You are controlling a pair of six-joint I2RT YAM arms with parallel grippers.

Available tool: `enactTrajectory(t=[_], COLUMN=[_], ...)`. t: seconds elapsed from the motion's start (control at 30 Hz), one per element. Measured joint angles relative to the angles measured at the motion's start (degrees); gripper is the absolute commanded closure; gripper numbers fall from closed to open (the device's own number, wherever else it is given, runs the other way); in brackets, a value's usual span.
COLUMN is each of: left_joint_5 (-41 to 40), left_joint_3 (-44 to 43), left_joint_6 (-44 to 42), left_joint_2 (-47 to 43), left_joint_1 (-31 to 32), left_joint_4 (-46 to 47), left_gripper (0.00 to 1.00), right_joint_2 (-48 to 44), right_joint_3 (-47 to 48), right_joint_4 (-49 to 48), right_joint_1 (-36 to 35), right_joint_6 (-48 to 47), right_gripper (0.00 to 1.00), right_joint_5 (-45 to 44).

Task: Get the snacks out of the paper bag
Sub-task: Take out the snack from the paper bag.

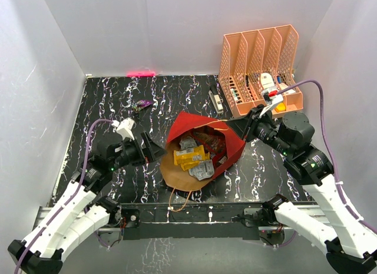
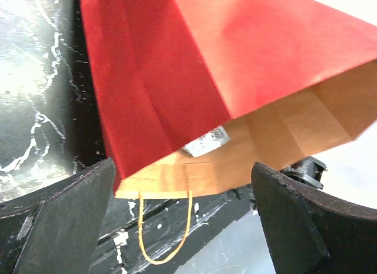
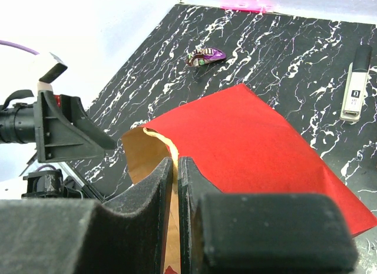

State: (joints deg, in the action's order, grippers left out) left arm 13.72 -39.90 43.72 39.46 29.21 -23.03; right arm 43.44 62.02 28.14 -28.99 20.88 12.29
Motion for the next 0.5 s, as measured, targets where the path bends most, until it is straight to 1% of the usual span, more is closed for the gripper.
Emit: enactTrajectory(t=[0.17,0.3,0.37,0.43,0.5], left_joint_5=[-0.2,-0.39,-1.6,-4.26,-8.15], left_joint_3=[0.11,0.7,1.75,2.34,2.25], left_joint_6=[3.02,4.7,5.4,5.35,4.83], left_joint_2=[-2.45,-1.51,-0.31,1.55,4.57], left_joint_1=[3.5,6.38,9.7,14.71,21.55], left_joint_4=[2.1,5.49,7.87,9.31,10.49], left_gripper=[0.06,0.09,0.09,0.09,0.1], right_joint_2=[-0.63,-0.7,-0.63,-0.44,-0.2], right_joint_3=[-0.85,-0.96,-0.96,-0.96,-0.96], right_joint_4=[-0.17,-0.22,-0.24,-0.24,-0.22], right_joint_1=[0.0,0.0,0.0,0.0,0.0], right_joint_6=[0.07,0.11,0.09,0.09,0.09], right_gripper=[0.88,0.88,0.88,0.88,0.88], right_joint_5=[0.02,0.04,0.02,0.02,0.02])
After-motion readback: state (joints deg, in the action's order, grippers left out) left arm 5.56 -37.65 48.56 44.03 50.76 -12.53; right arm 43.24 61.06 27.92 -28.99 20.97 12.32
